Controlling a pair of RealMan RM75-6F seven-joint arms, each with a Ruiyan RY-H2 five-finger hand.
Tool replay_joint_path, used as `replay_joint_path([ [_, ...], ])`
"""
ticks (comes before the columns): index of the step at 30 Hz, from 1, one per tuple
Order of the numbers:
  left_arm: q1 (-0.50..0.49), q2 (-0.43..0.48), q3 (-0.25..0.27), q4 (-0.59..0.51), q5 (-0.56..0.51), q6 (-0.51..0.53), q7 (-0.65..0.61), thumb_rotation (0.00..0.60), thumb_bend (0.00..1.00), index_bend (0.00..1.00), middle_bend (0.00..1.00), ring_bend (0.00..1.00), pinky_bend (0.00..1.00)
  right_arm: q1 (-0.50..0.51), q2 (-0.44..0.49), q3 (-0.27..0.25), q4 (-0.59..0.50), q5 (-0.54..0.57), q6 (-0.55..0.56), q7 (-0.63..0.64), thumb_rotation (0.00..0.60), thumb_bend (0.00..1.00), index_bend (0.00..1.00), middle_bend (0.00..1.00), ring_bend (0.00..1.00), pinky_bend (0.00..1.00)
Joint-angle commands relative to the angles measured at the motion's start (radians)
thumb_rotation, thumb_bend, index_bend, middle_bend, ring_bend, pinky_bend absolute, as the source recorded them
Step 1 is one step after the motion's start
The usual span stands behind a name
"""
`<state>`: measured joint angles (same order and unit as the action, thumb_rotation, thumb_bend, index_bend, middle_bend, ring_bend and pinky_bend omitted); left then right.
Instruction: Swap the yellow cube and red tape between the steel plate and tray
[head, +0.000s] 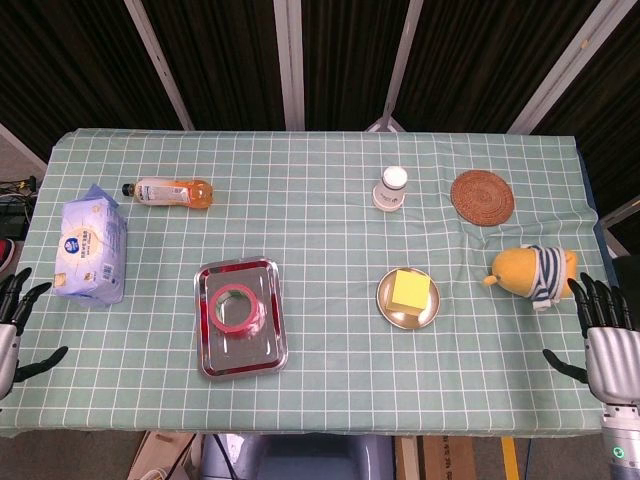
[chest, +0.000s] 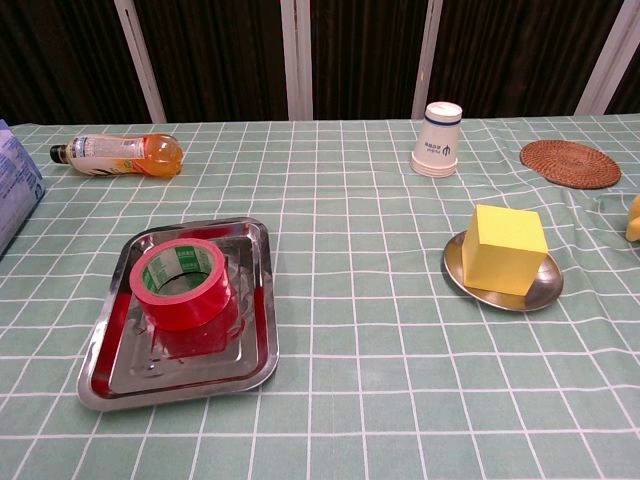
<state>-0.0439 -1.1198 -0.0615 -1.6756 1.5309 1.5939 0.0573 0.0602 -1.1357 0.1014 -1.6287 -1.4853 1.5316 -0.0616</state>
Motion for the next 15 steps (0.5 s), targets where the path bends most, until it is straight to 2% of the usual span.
replay_joint_path([
  [1,-0.005,-0.003,-0.007,0.01,-0.011,-0.007,-0.01,0.6,0.15,0.17,0.0,0.0,0.09,0.009,-0.006,-0.004,-0.005,0.002,-0.023,0.012,0.6,0.0,0.0,0.0,0.0,0.0],
  [10,0.004,0.0,0.014,-0.003,0.033,0.011,-0.003,0.6,0.15,0.17,0.0,0.0,0.09,0.035,-0.009,-0.021,-0.026,0.008,-0.096,0.052,0.6,0.0,0.0,0.0,0.0,0.0],
  [13,0.007,-0.004,0.007,-0.003,0.024,0.02,0.01,0.6,0.15,0.17,0.0,0.0,0.09,0.075,0.012,-0.022,-0.067,0.033,-0.187,0.066,0.6,0.0,0.0,0.0,0.0,0.0],
  [15,0.006,-0.012,0.003,-0.004,0.012,0.014,0.022,0.6,0.15,0.17,0.0,0.0,0.09,0.143,0.019,0.003,-0.123,0.075,-0.294,0.035,0.6,0.0,0.0,0.0,0.0,0.0],
])
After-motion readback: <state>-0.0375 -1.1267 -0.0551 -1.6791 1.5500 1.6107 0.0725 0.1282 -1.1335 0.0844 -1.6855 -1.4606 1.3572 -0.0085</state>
